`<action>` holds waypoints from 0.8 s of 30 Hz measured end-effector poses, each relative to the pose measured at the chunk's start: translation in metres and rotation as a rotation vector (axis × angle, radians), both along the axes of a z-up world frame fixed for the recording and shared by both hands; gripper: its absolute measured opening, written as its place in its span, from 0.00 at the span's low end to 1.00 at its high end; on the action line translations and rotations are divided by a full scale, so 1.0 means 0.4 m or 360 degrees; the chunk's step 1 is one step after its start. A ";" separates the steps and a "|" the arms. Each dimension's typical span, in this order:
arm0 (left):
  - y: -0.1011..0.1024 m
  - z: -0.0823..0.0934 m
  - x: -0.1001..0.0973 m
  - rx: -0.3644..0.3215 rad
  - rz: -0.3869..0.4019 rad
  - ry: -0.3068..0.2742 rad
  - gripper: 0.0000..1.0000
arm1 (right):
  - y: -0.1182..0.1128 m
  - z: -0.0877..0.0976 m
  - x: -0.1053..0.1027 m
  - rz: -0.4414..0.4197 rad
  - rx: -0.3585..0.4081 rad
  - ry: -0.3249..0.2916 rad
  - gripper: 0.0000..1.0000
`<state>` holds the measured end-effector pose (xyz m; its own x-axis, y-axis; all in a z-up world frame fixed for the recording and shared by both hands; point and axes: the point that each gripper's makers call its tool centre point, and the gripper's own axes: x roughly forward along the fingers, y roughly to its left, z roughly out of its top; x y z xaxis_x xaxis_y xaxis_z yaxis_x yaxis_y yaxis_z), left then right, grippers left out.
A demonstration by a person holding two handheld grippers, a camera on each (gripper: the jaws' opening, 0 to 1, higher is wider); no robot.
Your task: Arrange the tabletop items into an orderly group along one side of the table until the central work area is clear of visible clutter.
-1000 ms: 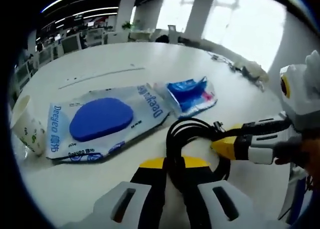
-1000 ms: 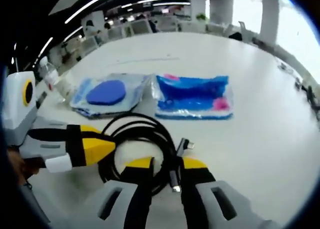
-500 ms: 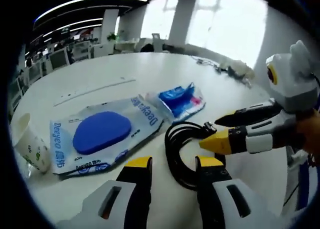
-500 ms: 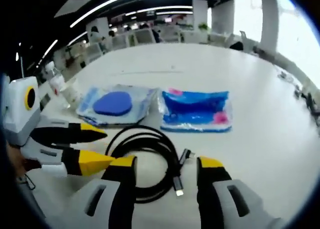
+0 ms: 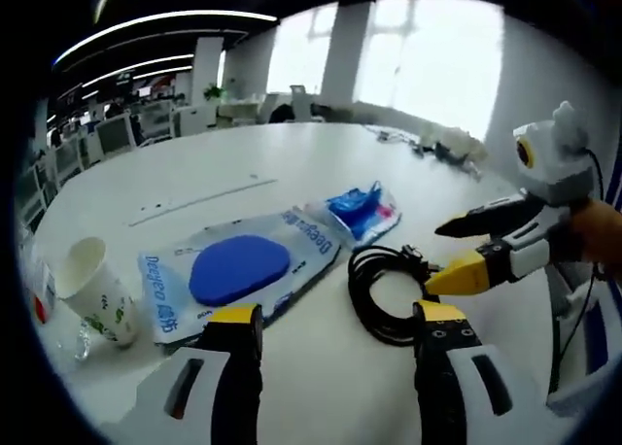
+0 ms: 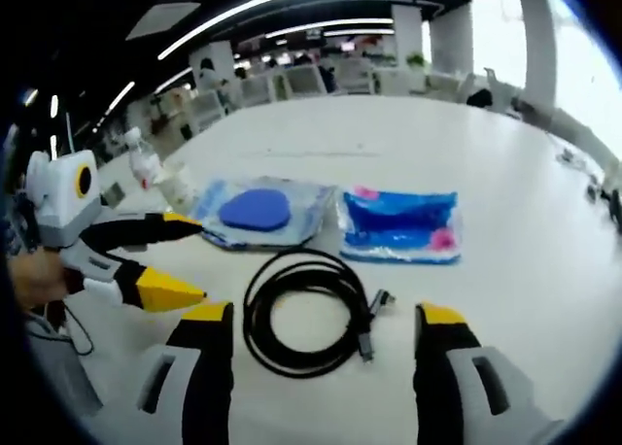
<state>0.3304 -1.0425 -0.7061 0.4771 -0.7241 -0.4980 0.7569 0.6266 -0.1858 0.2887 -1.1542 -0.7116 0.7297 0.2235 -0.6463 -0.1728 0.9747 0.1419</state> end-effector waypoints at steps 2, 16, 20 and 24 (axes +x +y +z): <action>0.018 0.009 -0.001 0.0007 -0.0010 -0.0024 0.66 | 0.012 0.011 -0.006 0.0016 0.0023 -0.0013 0.80; 0.194 0.100 -0.059 -0.0039 0.0072 -0.0104 0.73 | 0.081 0.108 -0.071 0.0270 0.0036 -0.0175 1.00; 0.237 0.112 -0.077 -0.0041 0.0091 -0.0083 0.75 | 0.087 0.140 -0.097 0.0329 0.0021 -0.0225 1.00; 0.296 0.140 -0.078 -0.0061 0.0171 -0.0090 0.80 | 0.087 0.164 -0.128 0.0399 -0.0063 -0.0268 1.00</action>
